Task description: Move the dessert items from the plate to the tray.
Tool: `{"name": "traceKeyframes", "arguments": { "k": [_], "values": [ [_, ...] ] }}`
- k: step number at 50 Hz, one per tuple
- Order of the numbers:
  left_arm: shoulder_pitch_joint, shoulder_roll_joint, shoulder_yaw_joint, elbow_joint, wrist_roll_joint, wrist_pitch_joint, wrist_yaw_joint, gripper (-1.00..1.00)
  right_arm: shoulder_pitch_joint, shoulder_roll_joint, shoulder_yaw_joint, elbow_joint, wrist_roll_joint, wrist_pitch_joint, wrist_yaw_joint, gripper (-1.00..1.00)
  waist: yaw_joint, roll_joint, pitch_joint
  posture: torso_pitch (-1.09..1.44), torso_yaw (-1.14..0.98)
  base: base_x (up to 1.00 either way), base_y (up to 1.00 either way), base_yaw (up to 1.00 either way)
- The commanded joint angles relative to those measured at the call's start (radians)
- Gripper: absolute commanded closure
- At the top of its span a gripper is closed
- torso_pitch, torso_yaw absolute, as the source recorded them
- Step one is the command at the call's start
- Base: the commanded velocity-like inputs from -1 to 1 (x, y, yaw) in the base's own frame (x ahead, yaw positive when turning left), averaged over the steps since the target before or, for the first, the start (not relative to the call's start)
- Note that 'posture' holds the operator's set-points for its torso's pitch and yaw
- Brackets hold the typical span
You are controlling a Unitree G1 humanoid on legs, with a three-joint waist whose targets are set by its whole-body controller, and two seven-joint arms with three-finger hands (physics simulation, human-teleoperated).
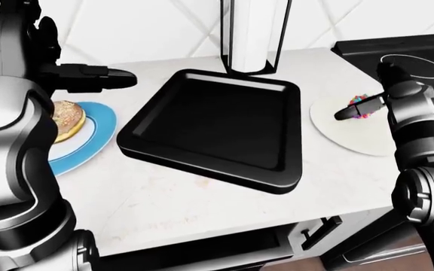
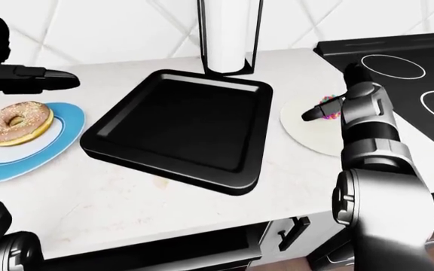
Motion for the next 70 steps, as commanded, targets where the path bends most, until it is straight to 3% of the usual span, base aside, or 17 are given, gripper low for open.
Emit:
{"name": "traceKeyframes", "arguments": {
  "k": [1, 18, 32, 52, 63, 70],
  "values": [
    [-0.028, 0.015, 0.009, -0.022, 0.003, -0.03, 0.004, -1.0, -0.038, -0.014, -0.001, -0.041, -0.01, -0.018, -0.007, -0.81, 0.0, -0.003, -0.029, 0.0, 0.0, 0.0, 0.0, 0.0],
    [-0.059, 0.031, 0.006, -0.033, -0.001, 0.008, 0.008, -1.0, -0.022, -0.031, 0.003, -0.08, -0.04, 0.002, 0.036, -0.62, 0.002, -0.005, -0.027, 0.0, 0.0, 0.0, 0.0, 0.0],
    [-0.049, 0.051, 0.027, -0.052, -0.008, 0.02, 0.0, -1.0, 0.023, -0.045, -0.005, -0.141, -0.062, 0.013, 0.073, -0.55, 0.002, -0.006, -0.024, 0.0, 0.0, 0.0, 0.0, 0.0],
    [-0.082, 0.063, 0.016, -0.075, -0.006, 0.077, 0.011, -1.0, 0.038, -0.025, 0.006, -0.151, -0.125, -0.021, 0.072, -0.48, 0.001, -0.004, -0.024, 0.0, 0.0, 0.0, 0.0, 0.0],
    [-0.092, 0.078, 0.024, -0.064, -0.01, 0.072, 0.0, -1.0, 0.034, -0.025, 0.004, -0.157, -0.137, -0.024, 0.081, -0.04, -0.001, -0.002, -0.024, 0.0, 0.0, 0.0, 0.0, 0.0],
    [-0.101, 0.086, 0.024, -0.07, -0.009, 0.085, -0.002, -1.0, 0.026, -0.027, 0.003, -0.158, -0.144, -0.025, 0.085, 0.09, -0.002, -0.002, -0.024, 0.0, 0.0, 0.0, 0.0, 0.0]
  ]
}}
